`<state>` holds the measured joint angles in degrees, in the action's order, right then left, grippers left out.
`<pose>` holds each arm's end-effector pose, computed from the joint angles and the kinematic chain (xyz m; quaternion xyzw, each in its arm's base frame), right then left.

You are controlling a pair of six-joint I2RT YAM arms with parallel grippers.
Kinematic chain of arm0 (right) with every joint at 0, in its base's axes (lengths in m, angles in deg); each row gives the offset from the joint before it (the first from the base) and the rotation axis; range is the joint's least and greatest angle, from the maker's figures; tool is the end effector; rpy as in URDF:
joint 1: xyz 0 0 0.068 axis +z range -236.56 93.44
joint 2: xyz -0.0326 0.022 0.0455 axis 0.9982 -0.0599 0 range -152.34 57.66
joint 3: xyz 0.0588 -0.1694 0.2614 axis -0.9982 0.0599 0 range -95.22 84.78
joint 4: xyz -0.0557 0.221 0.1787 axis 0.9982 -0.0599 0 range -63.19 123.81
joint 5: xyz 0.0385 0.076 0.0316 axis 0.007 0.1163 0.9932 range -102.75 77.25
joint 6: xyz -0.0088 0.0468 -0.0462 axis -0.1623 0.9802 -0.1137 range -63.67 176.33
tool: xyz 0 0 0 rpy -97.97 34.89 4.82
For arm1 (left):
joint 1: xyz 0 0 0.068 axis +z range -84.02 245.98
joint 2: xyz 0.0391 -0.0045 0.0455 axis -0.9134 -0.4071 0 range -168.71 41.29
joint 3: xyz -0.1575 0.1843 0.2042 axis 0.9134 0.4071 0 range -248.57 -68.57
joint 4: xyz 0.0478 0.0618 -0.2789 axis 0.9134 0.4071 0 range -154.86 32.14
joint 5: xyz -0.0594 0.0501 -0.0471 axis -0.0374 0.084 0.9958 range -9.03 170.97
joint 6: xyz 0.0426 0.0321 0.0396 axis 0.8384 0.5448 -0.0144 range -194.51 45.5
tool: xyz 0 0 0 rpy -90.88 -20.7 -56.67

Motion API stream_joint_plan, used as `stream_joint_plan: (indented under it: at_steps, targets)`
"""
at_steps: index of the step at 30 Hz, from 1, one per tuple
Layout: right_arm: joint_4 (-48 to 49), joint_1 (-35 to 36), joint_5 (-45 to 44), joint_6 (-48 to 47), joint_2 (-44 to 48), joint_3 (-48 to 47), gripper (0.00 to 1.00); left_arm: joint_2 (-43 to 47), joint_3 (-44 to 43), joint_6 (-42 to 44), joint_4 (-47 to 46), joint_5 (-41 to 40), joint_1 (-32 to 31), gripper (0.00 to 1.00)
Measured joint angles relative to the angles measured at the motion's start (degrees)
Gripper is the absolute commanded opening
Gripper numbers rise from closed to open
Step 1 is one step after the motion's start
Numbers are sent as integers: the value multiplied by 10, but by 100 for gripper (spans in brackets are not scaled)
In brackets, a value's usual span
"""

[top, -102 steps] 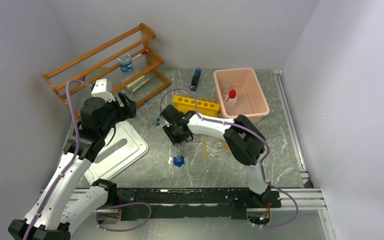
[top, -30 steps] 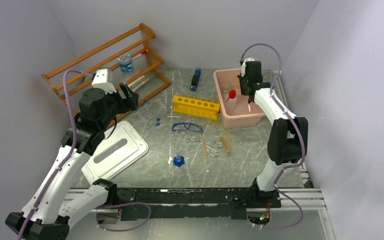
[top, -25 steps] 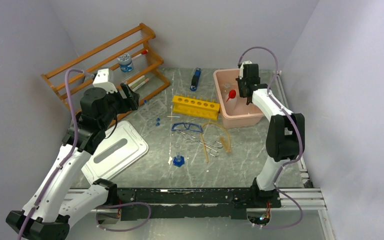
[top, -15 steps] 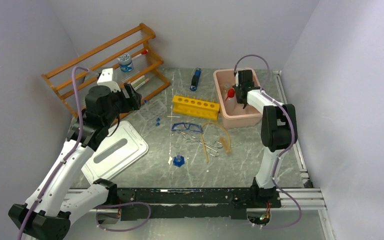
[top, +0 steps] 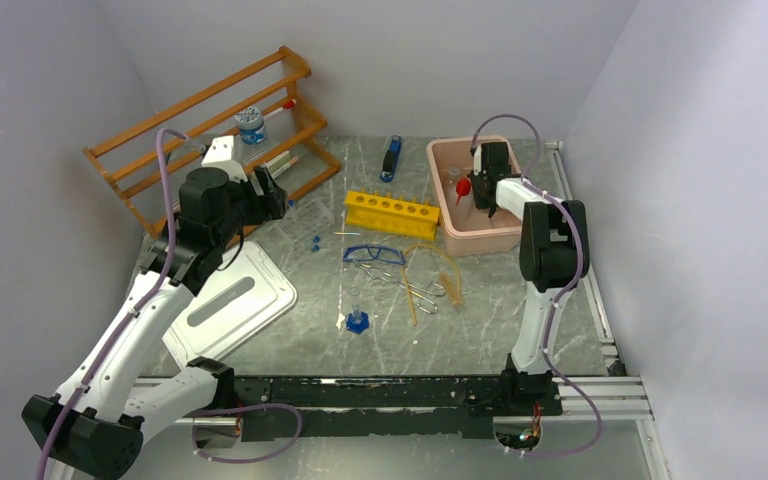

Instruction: Organize the chemistry lab equipment

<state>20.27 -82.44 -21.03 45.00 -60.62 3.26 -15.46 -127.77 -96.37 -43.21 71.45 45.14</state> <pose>0.5023 0.0286 0.1727 -0.1019 0.9329 -0.0890 0.3337 0.2286 -0.0777 0.4025 -0.0553 0.8119 -0.1472 0.5623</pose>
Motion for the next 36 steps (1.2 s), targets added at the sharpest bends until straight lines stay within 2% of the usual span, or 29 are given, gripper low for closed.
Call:
stream_joint_plan:
  at_steps: [6,12,20,23,30,36]
  targets:
    - [4,-3,-3,6,-6,0,34,-1,0,0,0,4,0,79]
    - [4,-4,-7,22,0,-1,41,-1,0,-1,0,8,0,79]
    - [-3,-4,-38,82,90,-1,51,1,3,3,-15,28,0,81]
    - [-3,-3,-42,111,136,-1,54,7,18,20,-39,80,0,82]
    - [-31,20,-54,172,215,-1,59,22,93,86,-101,259,-10,85]
    - [-64,92,-65,193,300,4,62,44,161,187,-116,384,-49,84]
